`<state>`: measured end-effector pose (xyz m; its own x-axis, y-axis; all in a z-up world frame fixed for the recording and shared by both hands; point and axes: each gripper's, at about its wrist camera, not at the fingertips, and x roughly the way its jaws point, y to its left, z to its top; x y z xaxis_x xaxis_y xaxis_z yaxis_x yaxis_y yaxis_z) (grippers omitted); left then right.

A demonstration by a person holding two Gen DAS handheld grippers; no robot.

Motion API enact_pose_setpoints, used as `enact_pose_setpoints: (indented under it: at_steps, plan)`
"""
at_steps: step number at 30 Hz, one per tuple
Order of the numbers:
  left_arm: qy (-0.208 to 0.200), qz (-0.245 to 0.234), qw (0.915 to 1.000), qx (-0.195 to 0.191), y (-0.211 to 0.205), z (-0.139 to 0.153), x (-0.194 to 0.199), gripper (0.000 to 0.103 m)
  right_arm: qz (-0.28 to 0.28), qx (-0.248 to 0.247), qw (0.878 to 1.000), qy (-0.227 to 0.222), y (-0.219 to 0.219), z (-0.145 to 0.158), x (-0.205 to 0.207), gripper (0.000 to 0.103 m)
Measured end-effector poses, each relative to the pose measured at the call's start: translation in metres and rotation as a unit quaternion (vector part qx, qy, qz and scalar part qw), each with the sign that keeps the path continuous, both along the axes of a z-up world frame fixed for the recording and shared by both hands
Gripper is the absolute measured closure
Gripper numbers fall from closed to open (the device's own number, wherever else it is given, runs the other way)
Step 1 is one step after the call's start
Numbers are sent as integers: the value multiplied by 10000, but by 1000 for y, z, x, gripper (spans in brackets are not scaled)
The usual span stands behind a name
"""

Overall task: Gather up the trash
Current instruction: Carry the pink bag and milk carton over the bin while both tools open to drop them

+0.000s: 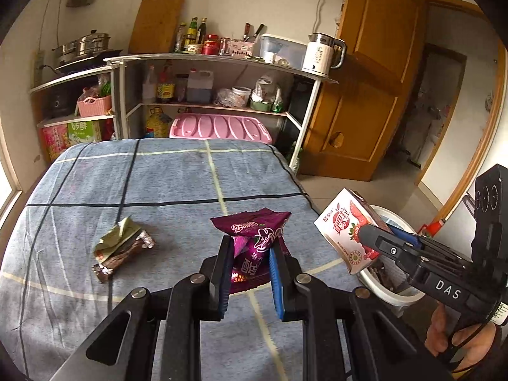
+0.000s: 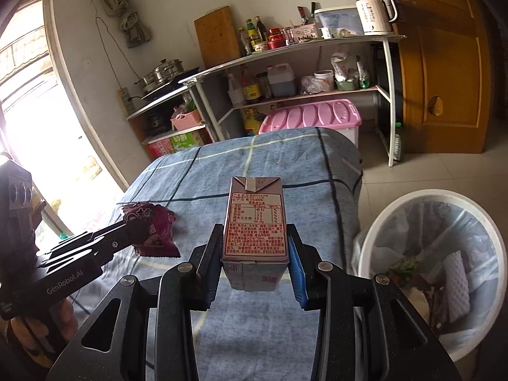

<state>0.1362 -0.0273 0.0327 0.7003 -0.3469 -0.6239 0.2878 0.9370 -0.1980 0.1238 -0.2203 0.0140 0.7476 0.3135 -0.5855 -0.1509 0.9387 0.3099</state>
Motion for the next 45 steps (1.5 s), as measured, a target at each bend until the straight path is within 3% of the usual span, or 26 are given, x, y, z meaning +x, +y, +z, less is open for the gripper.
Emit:
enact_pose_setpoints:
  at_steps: [19, 23, 26, 45]
  plan:
    - [99, -1292, 9915, 64, -150, -11, -6, 81, -1051, -151, 9941, 231, -122, -12, -33, 65]
    - [123, -1471, 9889, 183, -177, -18, -3, 81, -1250, -194, 9913, 374, -144, -20, -34, 65]
    - [8, -1514, 9872, 497, -198, -24, -5, 81, -1374, -207, 9891, 483, -158, -26, -34, 65]
    - [500, -1717, 9825, 520, -247, -59, 15, 81, -1765, -491, 9761, 1172, -202, -70, -24, 65]
